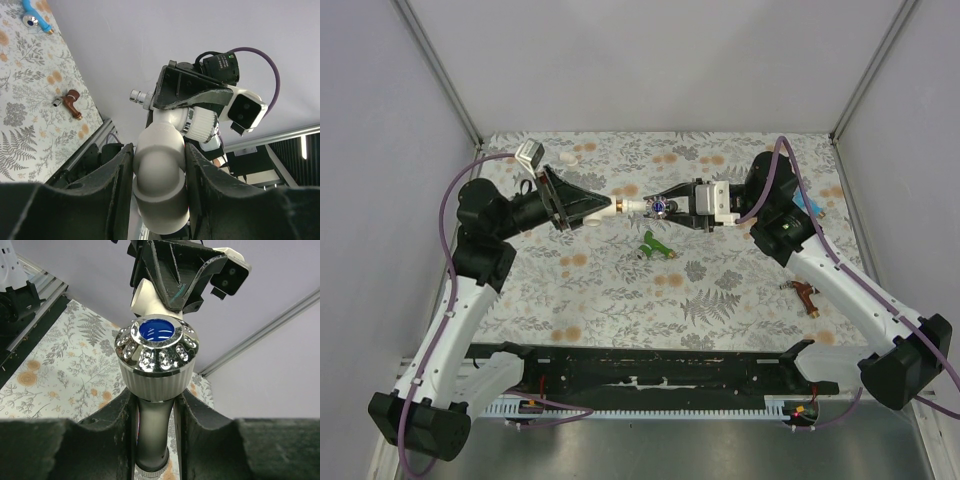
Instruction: Install the water faucets
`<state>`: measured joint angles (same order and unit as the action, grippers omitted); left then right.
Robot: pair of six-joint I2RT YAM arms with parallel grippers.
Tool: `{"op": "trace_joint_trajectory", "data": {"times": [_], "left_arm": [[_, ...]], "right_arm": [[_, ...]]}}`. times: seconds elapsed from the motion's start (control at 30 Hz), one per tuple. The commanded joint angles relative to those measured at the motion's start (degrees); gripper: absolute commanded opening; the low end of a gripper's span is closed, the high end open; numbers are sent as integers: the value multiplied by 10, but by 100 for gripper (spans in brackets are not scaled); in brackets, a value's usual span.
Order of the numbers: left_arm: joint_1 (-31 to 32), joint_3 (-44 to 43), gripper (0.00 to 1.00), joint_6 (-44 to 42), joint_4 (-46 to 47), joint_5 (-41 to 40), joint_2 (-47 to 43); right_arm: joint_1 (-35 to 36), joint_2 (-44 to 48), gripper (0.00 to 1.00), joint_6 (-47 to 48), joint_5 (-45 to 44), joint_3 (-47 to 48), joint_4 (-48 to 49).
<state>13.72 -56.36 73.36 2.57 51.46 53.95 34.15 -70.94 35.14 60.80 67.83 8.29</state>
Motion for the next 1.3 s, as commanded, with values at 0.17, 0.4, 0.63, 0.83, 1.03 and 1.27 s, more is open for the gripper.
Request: {"op": "trace_joint_trajectory", "data": {"times": [0.17, 0.4, 0.63, 0.83, 1.03, 1.27], "left_arm": [[17, -3, 2, -44, 81, 51, -2], [17, 3, 2, -99, 116, 58, -9], [17, 26, 2, -96, 208, 56, -21], [18, 54, 2, -104, 304, 52, -29], [17, 84, 2, -140, 387, 36, -40], [17, 131, 2, -174, 491, 19, -42]], "right_arm": [[20, -17, 0, -84, 17, 34, 60], [20, -26, 0, -162, 18, 38, 80], [21, -31, 0, -262, 8, 20, 140], [21, -32, 0, -329, -12, 20, 132], [21, -24, 0, -392, -37, 1, 131], [27, -21, 0, -493, -75, -23, 151]]}}
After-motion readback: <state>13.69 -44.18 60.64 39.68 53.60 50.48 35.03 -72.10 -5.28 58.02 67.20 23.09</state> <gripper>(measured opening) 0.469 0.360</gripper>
